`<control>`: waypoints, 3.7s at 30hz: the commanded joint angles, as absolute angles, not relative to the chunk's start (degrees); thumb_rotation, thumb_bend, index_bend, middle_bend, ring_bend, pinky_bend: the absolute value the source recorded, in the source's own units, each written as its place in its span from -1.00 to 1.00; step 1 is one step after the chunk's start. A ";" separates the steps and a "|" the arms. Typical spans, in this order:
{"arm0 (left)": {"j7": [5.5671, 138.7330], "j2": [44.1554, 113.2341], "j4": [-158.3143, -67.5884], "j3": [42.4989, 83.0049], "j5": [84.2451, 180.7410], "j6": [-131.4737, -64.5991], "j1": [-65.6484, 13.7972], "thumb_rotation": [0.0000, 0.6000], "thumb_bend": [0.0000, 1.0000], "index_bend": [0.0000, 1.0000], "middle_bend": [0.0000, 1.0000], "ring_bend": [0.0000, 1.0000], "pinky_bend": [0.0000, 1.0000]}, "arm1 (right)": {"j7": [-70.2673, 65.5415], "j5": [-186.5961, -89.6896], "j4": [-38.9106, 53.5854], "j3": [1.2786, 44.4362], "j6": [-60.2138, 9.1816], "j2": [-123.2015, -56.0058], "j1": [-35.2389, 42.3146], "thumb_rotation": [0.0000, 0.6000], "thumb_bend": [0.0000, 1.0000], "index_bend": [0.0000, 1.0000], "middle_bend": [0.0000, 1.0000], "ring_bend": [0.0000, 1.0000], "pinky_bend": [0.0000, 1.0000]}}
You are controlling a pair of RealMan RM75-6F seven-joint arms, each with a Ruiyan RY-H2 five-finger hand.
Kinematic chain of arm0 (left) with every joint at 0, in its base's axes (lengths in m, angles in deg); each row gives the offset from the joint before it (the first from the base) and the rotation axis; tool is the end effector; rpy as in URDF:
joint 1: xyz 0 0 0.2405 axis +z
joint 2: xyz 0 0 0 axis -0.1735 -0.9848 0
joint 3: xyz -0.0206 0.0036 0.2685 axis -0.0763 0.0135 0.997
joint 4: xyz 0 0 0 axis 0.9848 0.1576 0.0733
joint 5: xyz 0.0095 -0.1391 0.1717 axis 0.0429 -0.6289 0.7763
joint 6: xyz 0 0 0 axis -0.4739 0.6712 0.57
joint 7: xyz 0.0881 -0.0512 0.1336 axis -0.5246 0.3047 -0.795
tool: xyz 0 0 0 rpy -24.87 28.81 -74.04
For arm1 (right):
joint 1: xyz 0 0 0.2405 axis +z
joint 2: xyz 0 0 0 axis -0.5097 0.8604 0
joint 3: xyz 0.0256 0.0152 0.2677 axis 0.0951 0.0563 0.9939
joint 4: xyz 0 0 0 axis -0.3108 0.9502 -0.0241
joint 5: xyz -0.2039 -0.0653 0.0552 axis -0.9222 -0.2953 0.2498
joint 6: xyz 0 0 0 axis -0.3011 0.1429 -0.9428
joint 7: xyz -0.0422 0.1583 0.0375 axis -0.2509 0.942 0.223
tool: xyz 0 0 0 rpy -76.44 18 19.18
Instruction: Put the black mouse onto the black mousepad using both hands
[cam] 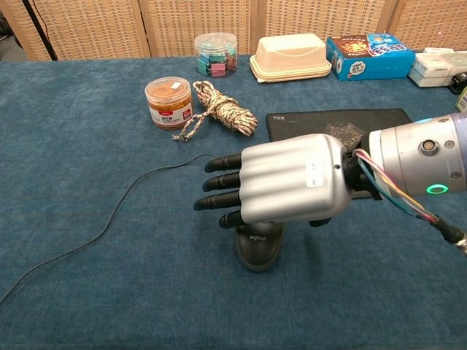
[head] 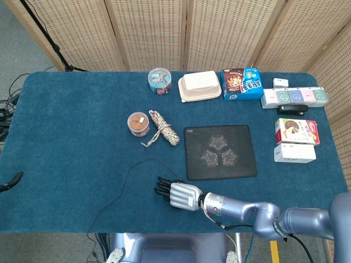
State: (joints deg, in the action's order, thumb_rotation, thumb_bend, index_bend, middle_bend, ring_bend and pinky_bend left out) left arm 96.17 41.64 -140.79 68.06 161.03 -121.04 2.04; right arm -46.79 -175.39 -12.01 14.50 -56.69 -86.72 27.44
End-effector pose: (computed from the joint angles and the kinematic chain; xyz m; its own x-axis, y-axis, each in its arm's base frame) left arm -0.2874 0.2209 0.2431 0.1702 -0.0248 0.9851 0.9751 -0.1398 -0.1720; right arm -0.0653 -0.2968 -0.0735 0.8328 0.4448 0.3296 0.2735 -0.8481 0.4537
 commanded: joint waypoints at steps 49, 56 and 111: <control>96.59 41.44 -140.98 67.74 161.37 -120.03 2.12 1.00 -0.47 -1.00 -1.00 -1.00 -1.00 | -34.65 -185.83 0.06 12.93 -38.65 -84.22 29.32 1.00 -0.85 0.18 -0.19 -0.60 -0.31; 96.01 41.48 -141.30 67.69 161.20 -119.55 1.92 1.00 -0.48 -1.00 -1.00 -1.00 -1.00 | -32.52 -185.35 11.70 13.07 -38.78 -87.71 30.13 1.00 -0.85 0.18 -0.19 -0.60 -0.33; 94.64 41.55 -142.01 67.24 159.90 -117.93 1.43 1.00 -0.54 -1.00 -1.00 -1.00 -1.00 | -21.75 -187.91 31.38 0.84 -38.75 -91.28 31.05 1.00 -0.84 -0.73 -0.80 -1.00 -0.69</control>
